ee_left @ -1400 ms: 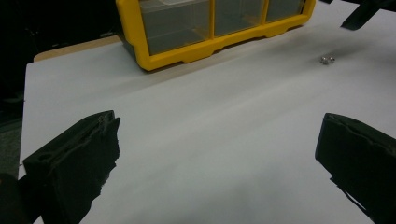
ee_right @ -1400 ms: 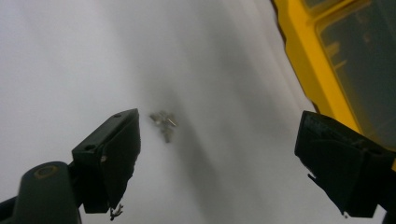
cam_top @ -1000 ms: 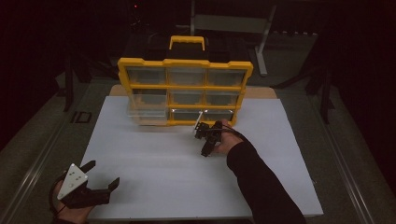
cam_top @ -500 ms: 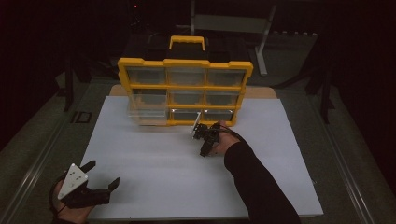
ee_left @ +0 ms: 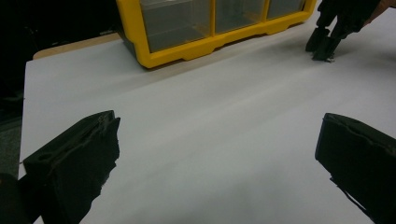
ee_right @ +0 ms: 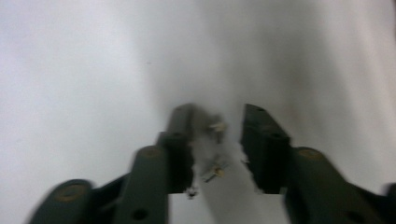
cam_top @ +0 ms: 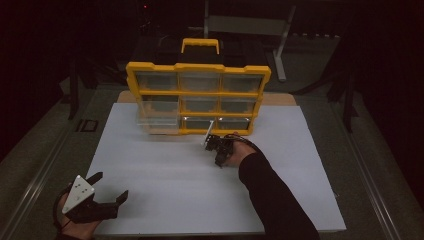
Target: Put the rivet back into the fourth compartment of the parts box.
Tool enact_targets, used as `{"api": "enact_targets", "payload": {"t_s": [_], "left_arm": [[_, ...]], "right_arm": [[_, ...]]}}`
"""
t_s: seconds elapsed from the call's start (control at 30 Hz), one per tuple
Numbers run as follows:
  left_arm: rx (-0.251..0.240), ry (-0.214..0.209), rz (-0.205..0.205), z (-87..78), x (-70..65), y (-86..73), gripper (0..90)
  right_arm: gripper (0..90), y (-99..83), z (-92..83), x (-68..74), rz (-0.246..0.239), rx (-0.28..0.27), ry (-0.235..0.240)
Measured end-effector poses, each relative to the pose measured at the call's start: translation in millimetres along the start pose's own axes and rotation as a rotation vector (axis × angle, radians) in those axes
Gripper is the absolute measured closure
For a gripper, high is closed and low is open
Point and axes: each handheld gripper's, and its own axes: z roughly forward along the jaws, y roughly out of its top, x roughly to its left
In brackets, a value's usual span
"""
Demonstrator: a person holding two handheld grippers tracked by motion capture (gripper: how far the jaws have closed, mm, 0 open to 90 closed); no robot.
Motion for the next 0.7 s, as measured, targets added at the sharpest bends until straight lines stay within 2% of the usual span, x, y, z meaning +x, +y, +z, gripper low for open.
{"api": "enact_targets", "payload": {"t_s": [0.13,0.27,0.5,0.57,0.7], "left_arm": [[0.000,-0.001,-0.001,0.3,-0.2,0.0,0.4],[0.002,-0.001,0.000,0.2,-0.4,0.0,0.5],[0.001,-0.001,-0.003,0.3,0.3,-0.5,0.5],[0.001,0.000,-0.002,0.4,0.3,-0.4,0.5],[0.002,-0.002,0.000,0.5,-0.2,-0.2,0.4]], "right_arm": [[77.2,2.1,-0.1,1.4,-0.022,0.009,0.014],[81.9,4.0,0.7,1.9,-0.009,0.023,0.022],[82.8,3.6,-0.4,1.9,-0.017,0.031,0.018],[82.8,2.6,-4.9,0.9,-0.009,0.032,0.019],[82.8,1.6,-19.7,-0.9,-0.012,-0.005,0.016]]}}
